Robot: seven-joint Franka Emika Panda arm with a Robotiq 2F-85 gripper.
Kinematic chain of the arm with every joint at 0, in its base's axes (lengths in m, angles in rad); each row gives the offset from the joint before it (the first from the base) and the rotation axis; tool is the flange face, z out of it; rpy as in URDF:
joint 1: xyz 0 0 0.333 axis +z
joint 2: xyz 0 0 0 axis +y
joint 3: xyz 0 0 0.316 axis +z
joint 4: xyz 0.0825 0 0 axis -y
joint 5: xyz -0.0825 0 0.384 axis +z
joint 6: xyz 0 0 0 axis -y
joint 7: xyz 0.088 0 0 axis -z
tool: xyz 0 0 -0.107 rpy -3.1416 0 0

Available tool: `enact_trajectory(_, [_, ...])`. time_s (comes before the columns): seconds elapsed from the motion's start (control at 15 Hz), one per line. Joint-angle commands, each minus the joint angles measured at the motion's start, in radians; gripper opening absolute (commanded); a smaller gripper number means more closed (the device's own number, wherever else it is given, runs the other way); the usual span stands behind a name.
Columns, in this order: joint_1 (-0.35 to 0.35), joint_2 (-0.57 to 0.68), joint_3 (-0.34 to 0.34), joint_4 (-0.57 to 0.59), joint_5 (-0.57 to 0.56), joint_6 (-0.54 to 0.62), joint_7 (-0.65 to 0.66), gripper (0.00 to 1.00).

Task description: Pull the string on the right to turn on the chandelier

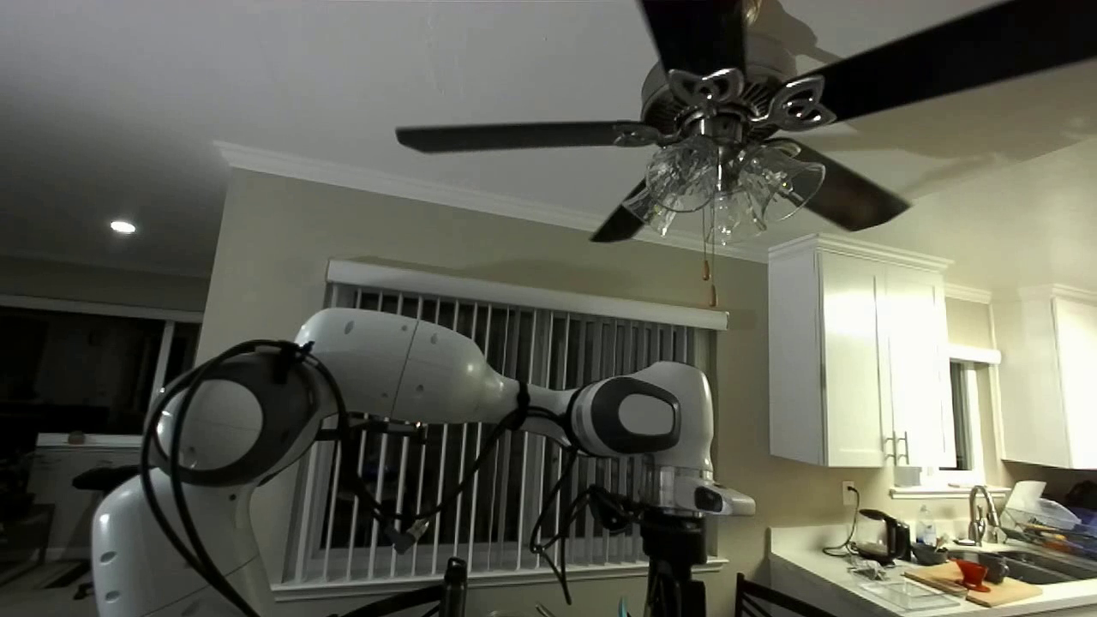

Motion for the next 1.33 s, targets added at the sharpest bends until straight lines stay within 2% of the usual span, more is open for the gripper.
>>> enact_trajectory(0.0, [0.054, -0.044, -0.018, -0.012, 0.033, 0.136, -0.067, 1.00])
enact_trajectory(0.33, [0.107, -0.121, 0.005, 0.012, 0.081, 0.299, -0.045, 1.00])
enact_trajectory(0.53, [0.128, -0.148, 0.027, 0.026, 0.083, 0.434, -0.045, 1.00])
enact_trajectory(0.87, [0.153, -0.152, 0.075, 0.035, 0.077, 0.730, -0.047, 1.00])
enact_trajectory(1.27, [0.134, -0.112, 0.144, 0.070, 0.059, 1.125, -0.025, 1.00])
